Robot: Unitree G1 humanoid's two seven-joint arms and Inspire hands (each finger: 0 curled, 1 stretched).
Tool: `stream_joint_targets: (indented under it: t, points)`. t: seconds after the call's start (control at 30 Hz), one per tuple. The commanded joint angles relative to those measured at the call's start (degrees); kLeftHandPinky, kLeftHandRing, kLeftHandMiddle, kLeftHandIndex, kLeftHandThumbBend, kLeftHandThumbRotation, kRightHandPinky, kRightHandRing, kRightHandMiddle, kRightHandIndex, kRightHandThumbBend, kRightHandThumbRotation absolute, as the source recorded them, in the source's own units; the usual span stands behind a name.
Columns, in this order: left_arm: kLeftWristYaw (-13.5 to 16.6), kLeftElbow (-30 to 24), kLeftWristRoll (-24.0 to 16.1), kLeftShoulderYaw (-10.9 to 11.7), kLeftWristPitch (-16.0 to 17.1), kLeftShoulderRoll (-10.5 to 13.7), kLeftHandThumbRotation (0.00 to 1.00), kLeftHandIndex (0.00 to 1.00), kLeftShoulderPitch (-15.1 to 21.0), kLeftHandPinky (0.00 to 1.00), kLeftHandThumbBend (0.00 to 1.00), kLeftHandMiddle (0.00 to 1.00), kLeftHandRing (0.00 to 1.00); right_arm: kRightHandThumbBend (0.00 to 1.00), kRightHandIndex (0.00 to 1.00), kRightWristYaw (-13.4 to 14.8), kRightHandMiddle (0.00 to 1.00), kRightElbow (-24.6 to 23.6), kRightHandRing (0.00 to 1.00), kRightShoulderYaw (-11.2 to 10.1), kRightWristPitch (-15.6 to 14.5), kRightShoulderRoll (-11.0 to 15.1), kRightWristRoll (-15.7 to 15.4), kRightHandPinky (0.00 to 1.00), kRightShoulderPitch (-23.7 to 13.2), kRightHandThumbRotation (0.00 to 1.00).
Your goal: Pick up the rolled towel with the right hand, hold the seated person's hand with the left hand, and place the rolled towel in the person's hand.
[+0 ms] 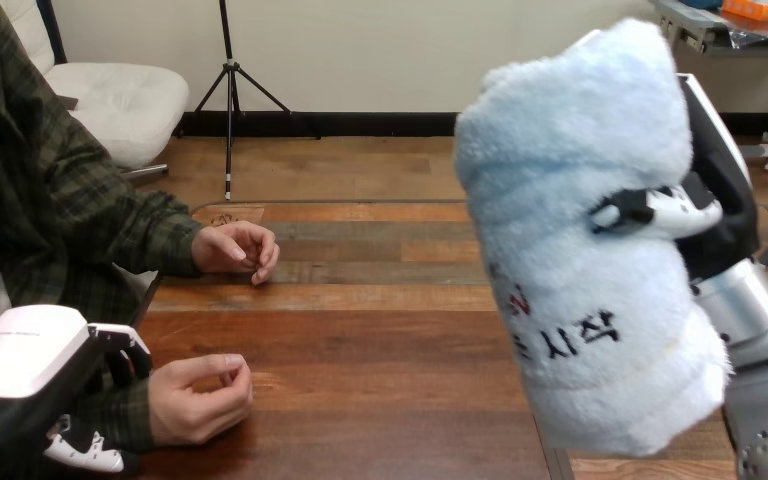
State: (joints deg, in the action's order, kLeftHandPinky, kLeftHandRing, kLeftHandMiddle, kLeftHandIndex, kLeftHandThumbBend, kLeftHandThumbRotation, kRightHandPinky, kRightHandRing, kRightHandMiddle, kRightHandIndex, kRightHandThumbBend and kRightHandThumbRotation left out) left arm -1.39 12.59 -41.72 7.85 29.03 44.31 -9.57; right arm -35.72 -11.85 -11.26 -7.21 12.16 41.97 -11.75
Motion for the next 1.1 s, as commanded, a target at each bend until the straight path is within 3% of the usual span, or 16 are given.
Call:
stream_joint_targets:
  t: [0.0, 0.23, 0.37, 0.57, 1.07]
  points:
    - [5.21, 3.72, -1.33, -2.30, 3.03, 2.05, 0.03, 0.57, 4.46, 0.48, 1.00, 0.56, 0.52, 0.74, 0.22, -0.56, 0.21, -3.14, 0.14, -1.96, 0.35, 1.44, 1.86, 0.09, -1.77, 0.00]
    - [9.90, 8.11, -2.11, -4.03, 5.80, 2.04, 0.00, 0.52, 6.21, 0.42, 1.00, 0.51, 0.46, 0.77, 0.21, -0.71, 0.19, -3.48, 0.15, -2.26, 0.24, 1.87, 2.69, 0.08, -1.84, 0.00]
    - [14.45, 12.33, -3.29, -5.60, 8.61, 2.17, 0.00, 0.49, 7.96, 0.39, 0.99, 0.48, 0.43, 0.77, 0.20, -0.80, 0.19, -3.78, 0.15, -2.36, 0.91, 2.11, 2.44, 0.08, -1.78, 0.00]
    - [19.19, 16.11, -4.99, -7.62, 10.19, 2.44, 0.00, 0.43, 9.72, 0.33, 0.95, 0.42, 0.37, 0.79, 0.20, -0.48, 0.19, -4.51, 0.15, -2.63, 1.58, 2.01, 1.97, 0.08, -1.61, 0.00]
    - [23.58, 20.46, -5.09, -10.80, 12.13, 3.18, 0.00, 0.38, 12.11, 0.30, 0.86, 0.36, 0.33, 0.82, 0.18, 0.21, 0.18, -6.57, 0.15, -3.60, -0.14, 2.81, 3.80, 0.09, -1.34, 0.00]
